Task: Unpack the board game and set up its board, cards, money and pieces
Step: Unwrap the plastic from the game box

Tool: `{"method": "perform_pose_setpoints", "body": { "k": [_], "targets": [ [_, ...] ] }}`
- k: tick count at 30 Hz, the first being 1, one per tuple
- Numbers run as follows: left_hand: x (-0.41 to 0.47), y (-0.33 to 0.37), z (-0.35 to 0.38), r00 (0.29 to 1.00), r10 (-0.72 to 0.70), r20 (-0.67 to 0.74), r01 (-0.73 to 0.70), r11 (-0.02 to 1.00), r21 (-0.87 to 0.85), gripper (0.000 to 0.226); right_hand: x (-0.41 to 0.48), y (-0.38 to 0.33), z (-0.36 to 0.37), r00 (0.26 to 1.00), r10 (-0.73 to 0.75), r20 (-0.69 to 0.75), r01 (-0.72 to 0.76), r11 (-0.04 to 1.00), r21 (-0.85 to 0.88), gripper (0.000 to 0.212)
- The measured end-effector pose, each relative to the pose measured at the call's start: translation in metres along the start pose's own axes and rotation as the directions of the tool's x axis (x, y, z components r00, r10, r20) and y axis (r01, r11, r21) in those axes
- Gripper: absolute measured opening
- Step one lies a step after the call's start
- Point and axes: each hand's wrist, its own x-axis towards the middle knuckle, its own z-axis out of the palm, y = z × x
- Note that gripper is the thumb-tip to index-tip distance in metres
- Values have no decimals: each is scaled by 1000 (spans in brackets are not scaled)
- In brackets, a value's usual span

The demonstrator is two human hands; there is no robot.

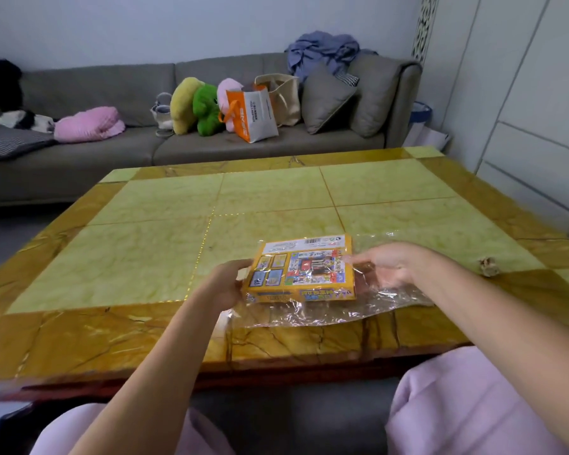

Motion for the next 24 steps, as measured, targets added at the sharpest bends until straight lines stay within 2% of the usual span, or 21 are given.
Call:
{"method": "perform_pose_setpoints", "body": {
  "k": [4,7,11,14,17,20,23,24],
  "targets": [
    [10,-4,3,1000,22,18,-20,997,-72,23,-5,-4,-6,998,-53,-20,53,999,7,7],
    [15,-5,2,998,51,42,-48,997,-61,28,-2,-2,-11,994,-95,-54,94,995,-10,9],
    [24,1,0,992,120,-47,-122,992,-40,25,1,-2,-17,989,-127,-70,130,991,28,8],
    [24,11,1,988,141,-58,-146,985,-90,25,-4,-5,-26,985,-151,-77,156,986,54,8],
    [27,22,-16,974,150,-172,-179,969,-172,26,0,1,-45,981,-152,-120,167,977,132,6],
    [27,32,-41,936,199,-292,-259,948,-186,25,7,21,-65,964,-108,-244,171,951,257,10],
    [25,46,-60,903,199,-381,-312,913,-262,22,13,38,-78,942,-47,-332,183,901,394,11],
    [21,51,-61,875,235,-422,-358,902,-240,20,15,42,-80,936,-32,-352,195,877,440,12]
  ]
}}
